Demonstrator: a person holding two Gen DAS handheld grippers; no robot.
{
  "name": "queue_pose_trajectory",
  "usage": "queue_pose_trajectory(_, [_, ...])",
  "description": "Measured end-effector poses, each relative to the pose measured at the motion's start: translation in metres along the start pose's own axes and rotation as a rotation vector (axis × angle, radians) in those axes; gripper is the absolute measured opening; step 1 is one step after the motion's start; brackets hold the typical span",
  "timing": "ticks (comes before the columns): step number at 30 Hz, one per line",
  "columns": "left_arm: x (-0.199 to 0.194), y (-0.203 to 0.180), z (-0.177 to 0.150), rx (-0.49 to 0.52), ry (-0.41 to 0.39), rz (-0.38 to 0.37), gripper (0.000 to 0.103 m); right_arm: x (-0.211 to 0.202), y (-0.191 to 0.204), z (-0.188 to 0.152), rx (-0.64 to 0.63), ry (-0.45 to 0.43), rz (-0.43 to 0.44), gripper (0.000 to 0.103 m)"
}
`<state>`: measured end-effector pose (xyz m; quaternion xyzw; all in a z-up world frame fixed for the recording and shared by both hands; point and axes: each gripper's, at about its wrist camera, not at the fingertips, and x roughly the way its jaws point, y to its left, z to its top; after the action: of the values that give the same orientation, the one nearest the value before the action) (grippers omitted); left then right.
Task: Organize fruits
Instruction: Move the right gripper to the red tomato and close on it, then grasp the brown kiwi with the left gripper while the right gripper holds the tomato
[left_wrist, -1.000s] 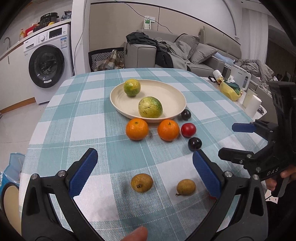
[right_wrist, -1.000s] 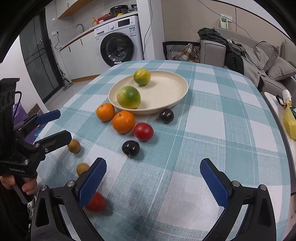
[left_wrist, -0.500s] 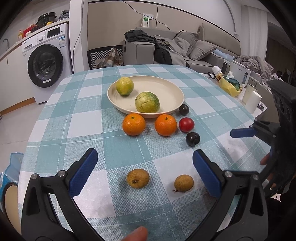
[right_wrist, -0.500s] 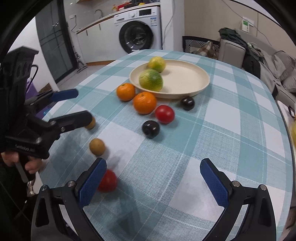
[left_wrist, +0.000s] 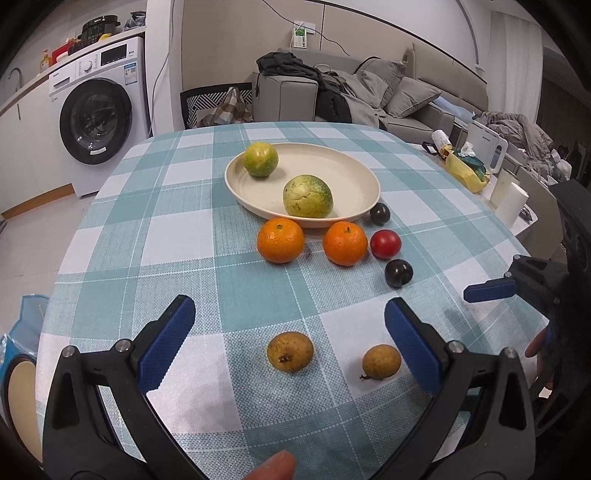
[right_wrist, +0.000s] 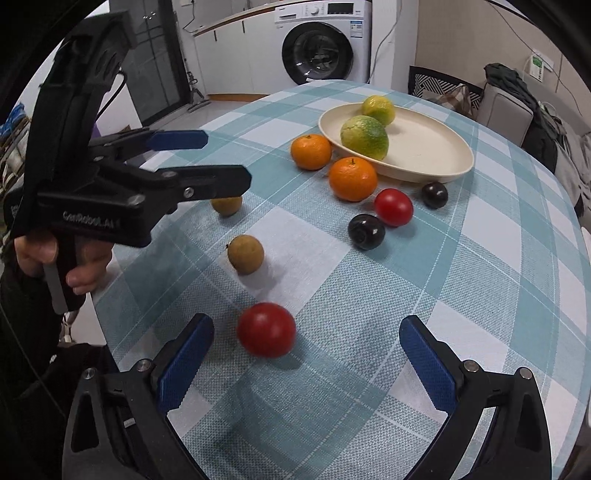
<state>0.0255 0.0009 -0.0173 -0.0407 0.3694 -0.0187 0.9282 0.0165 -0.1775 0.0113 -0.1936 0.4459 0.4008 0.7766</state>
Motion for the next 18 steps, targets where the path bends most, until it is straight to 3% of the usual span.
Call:
queue_pose_trajectory(3, [0.0029, -0.0007, -0.0013, 0.005, 0.008, 0.002, 0.102, -0.001, 0.0026, -0.0024, -0.02, 0.007, 0.004, 0.101])
queue_pose_trajectory(5, [0.0041, -0.0011, -0.0018, 0.005, 0.011, 0.004, 0.102, -0.0022, 0.0071, -0.0055, -0.054, 0.014, 0.012, 0.093])
queue_pose_trajectory(7, [0.0049, -0.0011, -0.0023, 0.005, 0.013, 0.002, 0.102, -0.0009, 0.0092, -0.0068, -0.07, 0.025, 0.019, 0.077])
queue_pose_trajectory(11, [0.0059, -0.0012, -0.0022, 0.004, 0.015, 0.004, 0.102, 0.0016, 0.0096, -0.0083, -0.076, 0.029, 0.036, 0.072])
queue_pose_trajectory(18, [0.0102, -0.0009, -0.0032, 0.002, 0.028, 0.002, 0.102, -0.0002, 0.0101, -0.008, -0.069, 0.001, 0.055, 0.043])
